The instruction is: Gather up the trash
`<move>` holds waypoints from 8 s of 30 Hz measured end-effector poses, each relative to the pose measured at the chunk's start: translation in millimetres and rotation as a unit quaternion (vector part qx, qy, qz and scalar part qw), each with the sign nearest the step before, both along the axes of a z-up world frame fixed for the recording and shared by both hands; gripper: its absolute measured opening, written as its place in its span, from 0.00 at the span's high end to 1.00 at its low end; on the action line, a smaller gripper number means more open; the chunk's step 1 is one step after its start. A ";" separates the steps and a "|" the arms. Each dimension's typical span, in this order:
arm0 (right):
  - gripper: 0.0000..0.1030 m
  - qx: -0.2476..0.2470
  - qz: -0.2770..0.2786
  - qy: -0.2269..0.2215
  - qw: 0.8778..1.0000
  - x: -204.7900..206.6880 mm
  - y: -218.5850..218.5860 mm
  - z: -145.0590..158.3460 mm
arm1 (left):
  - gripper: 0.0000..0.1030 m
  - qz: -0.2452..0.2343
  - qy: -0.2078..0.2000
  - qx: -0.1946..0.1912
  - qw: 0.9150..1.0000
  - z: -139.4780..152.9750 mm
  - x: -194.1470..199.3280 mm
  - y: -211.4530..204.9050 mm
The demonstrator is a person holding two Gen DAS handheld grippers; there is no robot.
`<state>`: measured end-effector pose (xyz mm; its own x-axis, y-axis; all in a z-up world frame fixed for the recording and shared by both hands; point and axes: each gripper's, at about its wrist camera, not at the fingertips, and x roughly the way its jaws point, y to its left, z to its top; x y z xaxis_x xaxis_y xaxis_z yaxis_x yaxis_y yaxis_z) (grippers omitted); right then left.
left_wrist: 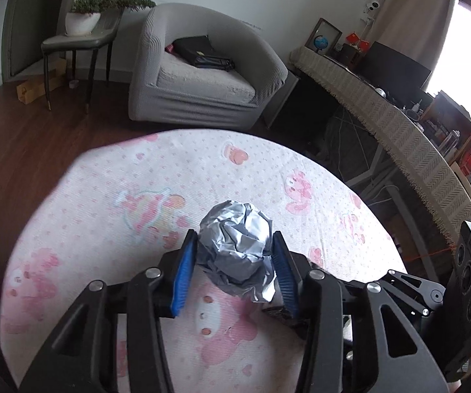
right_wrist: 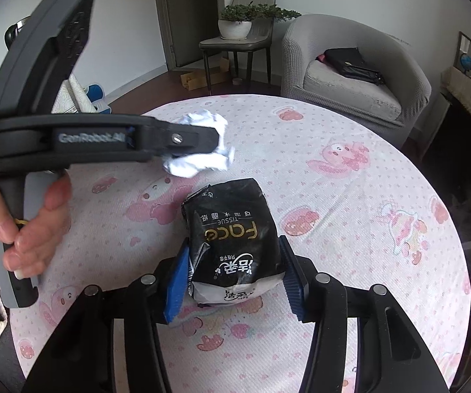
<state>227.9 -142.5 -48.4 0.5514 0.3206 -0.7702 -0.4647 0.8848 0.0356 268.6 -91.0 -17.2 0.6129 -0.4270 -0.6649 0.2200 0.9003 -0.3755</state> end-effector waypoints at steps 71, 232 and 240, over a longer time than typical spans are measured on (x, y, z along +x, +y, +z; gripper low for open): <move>0.50 0.092 0.113 0.106 0.984 22.6 327.7 11.8 | 0.51 0.134 0.179 0.164 0.961 -118.5 -139.3 328.7; 0.03 0.074 -0.098 -0.107 0.987 -216.0 82.1 43.2 | 0.03 0.153 -0.082 0.206 0.963 1.9 -286.8 235.8; 0.03 0.074 -0.097 -0.107 0.987 -215.9 81.5 43.3 | 0.03 0.152 -0.083 0.206 0.963 1.8 -286.9 235.5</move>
<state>12.0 -61.0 -5.0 0.7587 0.2920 -0.5824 -0.2970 0.9506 0.0898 -18.3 144.5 -15.4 0.7798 0.0692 -0.6222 -0.0520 0.9976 0.0457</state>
